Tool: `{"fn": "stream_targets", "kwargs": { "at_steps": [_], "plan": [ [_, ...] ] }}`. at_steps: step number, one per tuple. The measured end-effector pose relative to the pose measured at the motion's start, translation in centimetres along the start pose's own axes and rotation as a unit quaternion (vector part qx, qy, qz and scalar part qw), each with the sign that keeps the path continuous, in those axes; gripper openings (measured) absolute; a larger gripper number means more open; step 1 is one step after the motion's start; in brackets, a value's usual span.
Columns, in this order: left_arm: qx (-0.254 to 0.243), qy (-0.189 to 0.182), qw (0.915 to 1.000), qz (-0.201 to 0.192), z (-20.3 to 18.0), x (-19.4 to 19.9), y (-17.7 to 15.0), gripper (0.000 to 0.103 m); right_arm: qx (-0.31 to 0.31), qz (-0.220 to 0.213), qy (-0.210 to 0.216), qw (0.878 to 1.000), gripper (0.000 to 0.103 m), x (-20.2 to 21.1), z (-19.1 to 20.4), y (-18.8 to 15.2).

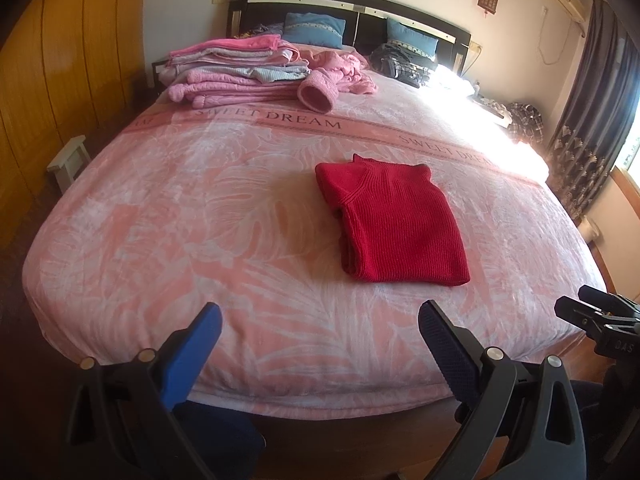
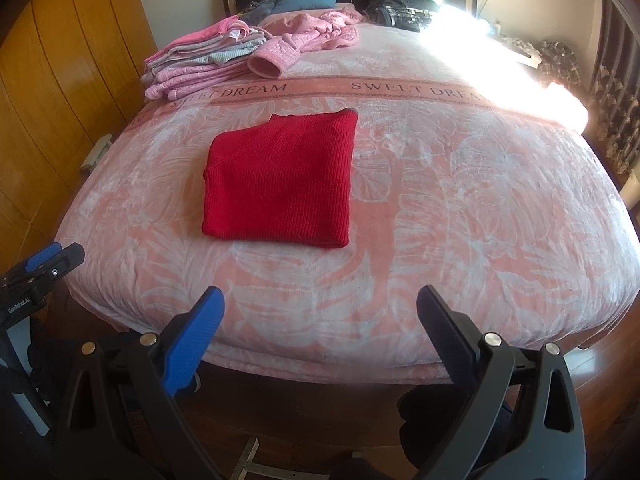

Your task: Fold small clothes

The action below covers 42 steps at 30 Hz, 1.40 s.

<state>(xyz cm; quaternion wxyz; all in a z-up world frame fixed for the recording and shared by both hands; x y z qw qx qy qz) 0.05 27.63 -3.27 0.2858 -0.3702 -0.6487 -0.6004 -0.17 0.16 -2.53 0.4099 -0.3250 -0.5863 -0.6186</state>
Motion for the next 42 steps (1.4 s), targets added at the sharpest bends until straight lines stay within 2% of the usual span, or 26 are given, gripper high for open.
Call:
{"fn": "stream_targets", "kwargs": {
  "at_steps": [7, 15, 24, 32, 42],
  "plan": [
    [-0.01, 0.015, 0.9998, -0.001, -1.0, -0.6, -0.7, 0.099, -0.004, 0.005, 0.019, 1.0, 0.096, -0.3, 0.2, -0.2],
    [-0.028, 0.04, 0.9988, -0.007, -1.8, -0.5, -1.2, 0.099, 0.004, 0.015, 0.009, 1.0, 0.096, -1.1, 1.0, -0.5],
    [-0.033, 0.048, 0.9983, 0.002, -2.0, -1.0, -1.6, 0.099, 0.011, 0.025, 0.008, 1.0, 0.096, -1.9, 1.8, -0.8],
    [-0.038, 0.052, 0.9979, 0.004, -2.1, -1.2, -1.8, 0.099, -0.005, 0.016, 0.0, 1.0, 0.096, -2.0, 1.1, -0.5],
    [-0.036, 0.058, 0.9976, -0.009, -2.0, -0.8, -1.7, 0.099, -0.034, 0.047, -0.005, 0.998, 0.096, -3.0, 0.0, -0.8]
  ]
}}
Point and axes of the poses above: each gripper's, at about its wrist camera, not at the fingertips, and x roughly against the way its jaws point, z to its left, y to its top, the point moved 3 cm from there along -x, roughly the way its jaws point, and after that the axes turned 6 degrees about z, right-handed, at the moved point
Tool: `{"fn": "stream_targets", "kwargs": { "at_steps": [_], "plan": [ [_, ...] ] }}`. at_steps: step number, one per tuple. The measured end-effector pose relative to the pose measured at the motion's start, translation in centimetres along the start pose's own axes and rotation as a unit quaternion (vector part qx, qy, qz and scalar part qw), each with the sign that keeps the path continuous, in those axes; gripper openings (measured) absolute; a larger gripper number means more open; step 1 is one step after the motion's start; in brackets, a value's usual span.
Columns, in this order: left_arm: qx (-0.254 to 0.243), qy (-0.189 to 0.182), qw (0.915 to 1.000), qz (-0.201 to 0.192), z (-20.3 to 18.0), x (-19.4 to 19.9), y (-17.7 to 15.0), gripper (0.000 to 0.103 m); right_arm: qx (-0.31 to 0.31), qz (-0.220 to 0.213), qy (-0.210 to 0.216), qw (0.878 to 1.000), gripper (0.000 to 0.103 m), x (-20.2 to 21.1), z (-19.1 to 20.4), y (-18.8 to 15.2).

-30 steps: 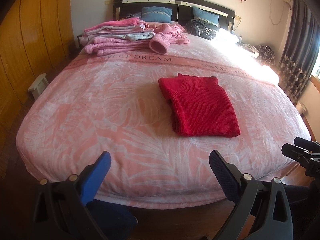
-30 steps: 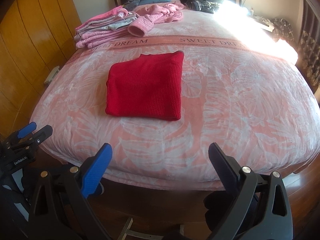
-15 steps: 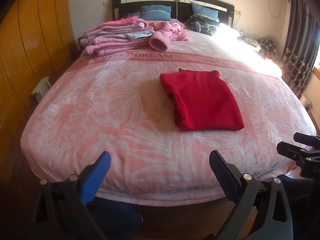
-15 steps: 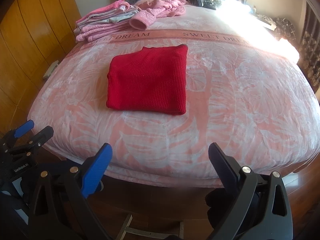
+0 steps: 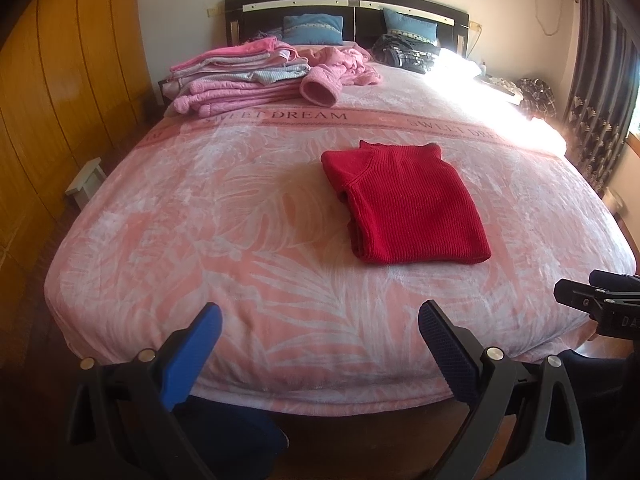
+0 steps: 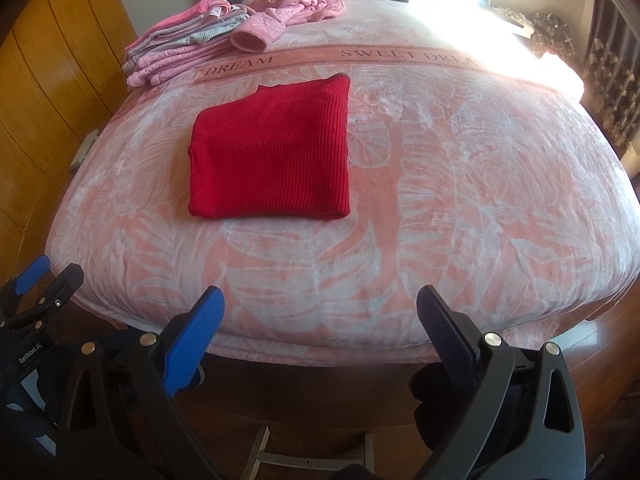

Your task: Fold small clothes

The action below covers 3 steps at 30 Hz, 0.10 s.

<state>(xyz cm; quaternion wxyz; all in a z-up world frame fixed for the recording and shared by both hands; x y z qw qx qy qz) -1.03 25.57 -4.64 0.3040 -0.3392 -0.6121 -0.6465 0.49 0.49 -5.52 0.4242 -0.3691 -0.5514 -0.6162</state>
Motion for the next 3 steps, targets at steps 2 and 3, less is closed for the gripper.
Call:
{"fn": "stream_targets", "kwargs": {
  "at_steps": [2, 3],
  "plan": [
    [0.0, 0.001, 1.0, -0.003, 0.0, 0.1, 0.06, 0.099, -0.002, 0.002, -0.001, 1.0, 0.096, -0.08, -0.06, -0.09],
    [-0.001, 0.001, 1.0, -0.004, -0.05, 0.17, 0.04, 0.099, -0.003, 0.002, -0.002, 1.0, 0.096, -0.1, -0.03, -0.12]
  ]
}}
Point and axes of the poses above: each gripper's, at about its wrist camera, not at the fingertips, and x roughly against the way its jaws point, z to its left, y to its top, the point moved 3 cm from there along -x, roughly the way its jaws point, and after that the axes turned 6 degrees about z, right-handed, at the moved point
